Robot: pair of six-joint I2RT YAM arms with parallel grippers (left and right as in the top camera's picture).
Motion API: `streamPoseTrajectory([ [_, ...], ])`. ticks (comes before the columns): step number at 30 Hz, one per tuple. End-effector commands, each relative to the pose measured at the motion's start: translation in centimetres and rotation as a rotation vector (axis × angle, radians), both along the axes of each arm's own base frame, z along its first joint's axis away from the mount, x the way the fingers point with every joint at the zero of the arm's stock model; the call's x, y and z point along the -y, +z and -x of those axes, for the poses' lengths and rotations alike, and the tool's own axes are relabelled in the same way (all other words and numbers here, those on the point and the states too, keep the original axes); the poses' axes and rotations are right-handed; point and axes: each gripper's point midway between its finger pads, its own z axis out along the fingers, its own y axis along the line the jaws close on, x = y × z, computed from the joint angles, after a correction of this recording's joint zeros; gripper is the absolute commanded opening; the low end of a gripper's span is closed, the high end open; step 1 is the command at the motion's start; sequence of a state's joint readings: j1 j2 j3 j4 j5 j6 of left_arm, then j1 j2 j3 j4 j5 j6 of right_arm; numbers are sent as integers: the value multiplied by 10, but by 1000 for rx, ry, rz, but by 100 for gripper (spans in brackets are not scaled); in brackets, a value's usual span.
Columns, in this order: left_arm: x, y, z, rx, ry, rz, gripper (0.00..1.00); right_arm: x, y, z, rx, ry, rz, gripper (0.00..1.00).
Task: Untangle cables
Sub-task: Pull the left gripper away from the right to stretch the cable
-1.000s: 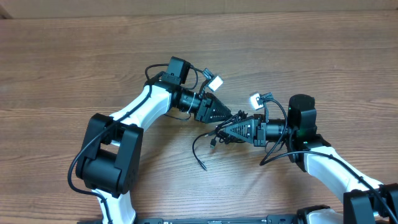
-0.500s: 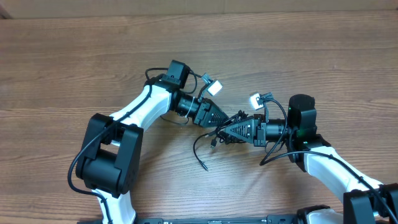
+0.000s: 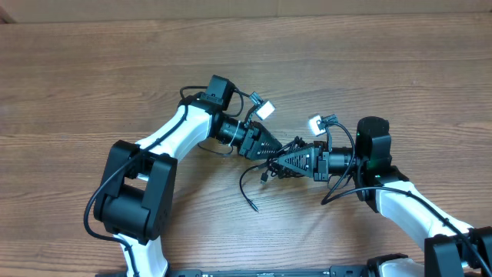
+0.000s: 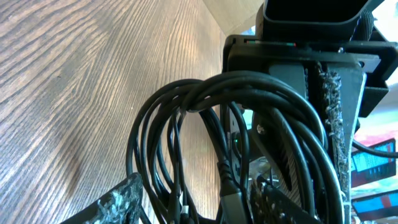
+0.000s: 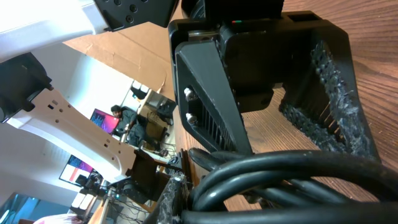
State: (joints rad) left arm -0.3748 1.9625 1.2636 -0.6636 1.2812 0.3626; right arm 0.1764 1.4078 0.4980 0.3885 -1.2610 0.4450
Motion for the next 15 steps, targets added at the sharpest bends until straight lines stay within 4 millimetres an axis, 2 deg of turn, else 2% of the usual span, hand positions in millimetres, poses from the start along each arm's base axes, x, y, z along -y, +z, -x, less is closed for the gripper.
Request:
streamPoseTrajectory([
  [1, 6, -2, 2, 77, -34, -3, 54, 0, 6, -1, 16, 16, -14, 4],
  [4, 5, -13, 0, 104, -30, -66, 54, 0, 6, -1, 17, 16, -14, 4],
  [7, 8, -14, 1, 113, -36, -67, 53, 0, 6, -1, 17, 16, -14, 4],
  [12, 11, -13, 2, 128, -44, -61, 38, 0, 6, -1, 16, 15, -13, 4],
  [15, 12, -14, 1, 139, -46, -63, 37, 0, 6, -1, 16, 15, -13, 4],
])
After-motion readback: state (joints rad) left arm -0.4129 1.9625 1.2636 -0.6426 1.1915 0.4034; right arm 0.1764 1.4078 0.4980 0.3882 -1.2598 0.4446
